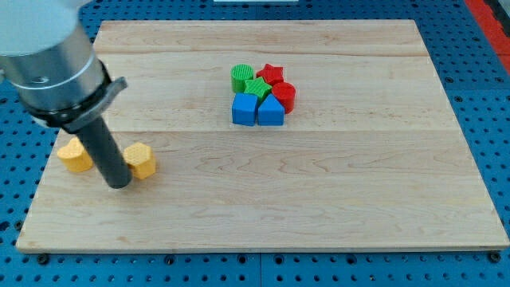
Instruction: Move the yellow hexagon diagonally to the heart
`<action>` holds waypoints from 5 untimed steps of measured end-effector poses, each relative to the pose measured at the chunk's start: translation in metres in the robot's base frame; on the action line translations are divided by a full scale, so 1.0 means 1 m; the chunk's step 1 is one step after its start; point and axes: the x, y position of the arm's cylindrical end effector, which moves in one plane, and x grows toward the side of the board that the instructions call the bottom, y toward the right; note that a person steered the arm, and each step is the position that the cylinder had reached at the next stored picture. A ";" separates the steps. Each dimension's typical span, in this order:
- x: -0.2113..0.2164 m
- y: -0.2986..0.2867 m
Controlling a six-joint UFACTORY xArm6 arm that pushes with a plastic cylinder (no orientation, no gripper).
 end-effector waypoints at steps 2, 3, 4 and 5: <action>-0.003 0.006; -0.017 0.008; -0.021 0.019; -0.044 0.019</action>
